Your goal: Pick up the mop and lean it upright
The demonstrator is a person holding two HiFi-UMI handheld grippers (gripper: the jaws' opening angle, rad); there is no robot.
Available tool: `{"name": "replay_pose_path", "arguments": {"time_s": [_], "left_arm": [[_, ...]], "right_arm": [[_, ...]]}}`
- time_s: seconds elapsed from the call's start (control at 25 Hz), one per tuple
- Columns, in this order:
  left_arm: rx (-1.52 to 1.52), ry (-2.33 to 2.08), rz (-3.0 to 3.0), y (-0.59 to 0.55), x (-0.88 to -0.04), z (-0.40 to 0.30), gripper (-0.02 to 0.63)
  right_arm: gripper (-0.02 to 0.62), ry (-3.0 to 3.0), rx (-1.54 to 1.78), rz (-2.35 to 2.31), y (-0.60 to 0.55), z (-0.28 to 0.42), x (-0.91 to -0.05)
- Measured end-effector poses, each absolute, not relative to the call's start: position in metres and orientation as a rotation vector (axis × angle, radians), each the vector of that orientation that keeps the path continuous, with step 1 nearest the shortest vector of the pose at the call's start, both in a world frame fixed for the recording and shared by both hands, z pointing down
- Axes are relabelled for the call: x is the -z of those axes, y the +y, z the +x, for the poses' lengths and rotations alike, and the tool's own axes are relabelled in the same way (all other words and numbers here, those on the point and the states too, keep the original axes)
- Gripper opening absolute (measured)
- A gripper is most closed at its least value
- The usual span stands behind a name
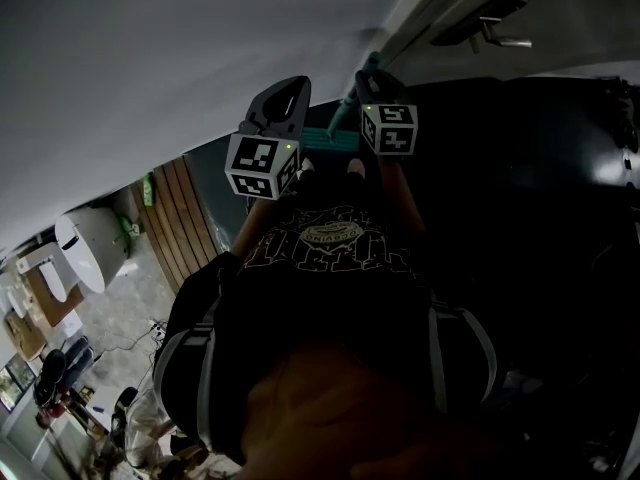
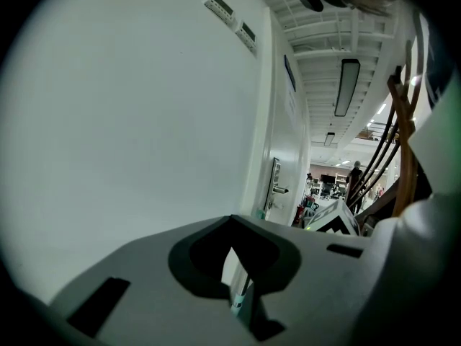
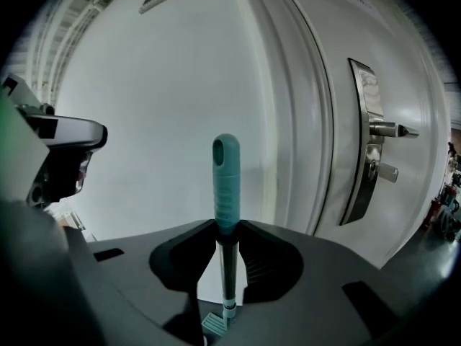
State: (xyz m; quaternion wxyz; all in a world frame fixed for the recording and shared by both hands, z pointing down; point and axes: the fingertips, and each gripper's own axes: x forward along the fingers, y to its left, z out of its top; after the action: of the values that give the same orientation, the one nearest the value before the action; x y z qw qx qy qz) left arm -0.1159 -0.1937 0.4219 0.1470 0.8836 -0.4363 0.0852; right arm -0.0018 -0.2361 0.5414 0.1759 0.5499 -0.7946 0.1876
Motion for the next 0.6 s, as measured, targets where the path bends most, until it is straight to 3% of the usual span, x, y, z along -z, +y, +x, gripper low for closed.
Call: {"name": "replay_pose_path", "arguments": {"time_s": [0.6], "left_arm": [[-0.263, -1.284, 2.516, -0.186, -0.432, -0.091, 0.048]], "right_arm": [[0.112, -2.380, -0.496, 1.291, -0.169, -0.002, -0.535]]}}
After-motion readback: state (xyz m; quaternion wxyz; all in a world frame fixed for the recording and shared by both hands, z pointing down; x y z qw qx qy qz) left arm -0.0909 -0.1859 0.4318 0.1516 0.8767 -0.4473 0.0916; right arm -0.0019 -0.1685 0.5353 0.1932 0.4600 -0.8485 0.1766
